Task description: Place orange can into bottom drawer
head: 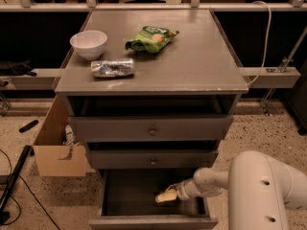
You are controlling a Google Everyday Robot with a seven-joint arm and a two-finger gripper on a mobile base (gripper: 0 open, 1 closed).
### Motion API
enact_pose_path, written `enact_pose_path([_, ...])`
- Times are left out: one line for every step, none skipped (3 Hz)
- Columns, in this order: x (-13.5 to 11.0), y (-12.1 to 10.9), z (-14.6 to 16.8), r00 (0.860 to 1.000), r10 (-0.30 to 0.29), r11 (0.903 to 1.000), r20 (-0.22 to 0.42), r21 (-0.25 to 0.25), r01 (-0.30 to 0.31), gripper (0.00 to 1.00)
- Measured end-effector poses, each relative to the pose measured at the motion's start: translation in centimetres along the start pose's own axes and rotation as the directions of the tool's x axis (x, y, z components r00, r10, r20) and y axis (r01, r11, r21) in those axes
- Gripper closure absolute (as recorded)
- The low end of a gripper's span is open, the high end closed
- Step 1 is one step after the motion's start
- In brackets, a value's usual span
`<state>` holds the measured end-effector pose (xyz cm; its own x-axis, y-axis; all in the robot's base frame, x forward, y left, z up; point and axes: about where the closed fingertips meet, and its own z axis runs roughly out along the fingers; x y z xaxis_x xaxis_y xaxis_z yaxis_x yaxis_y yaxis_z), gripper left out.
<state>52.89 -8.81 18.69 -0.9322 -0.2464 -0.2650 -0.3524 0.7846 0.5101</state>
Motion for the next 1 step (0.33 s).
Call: enact_pose_path([0.00,0.00,0.00,1.000,0.000,1.0000,0.000,0.000,0.000,0.00])
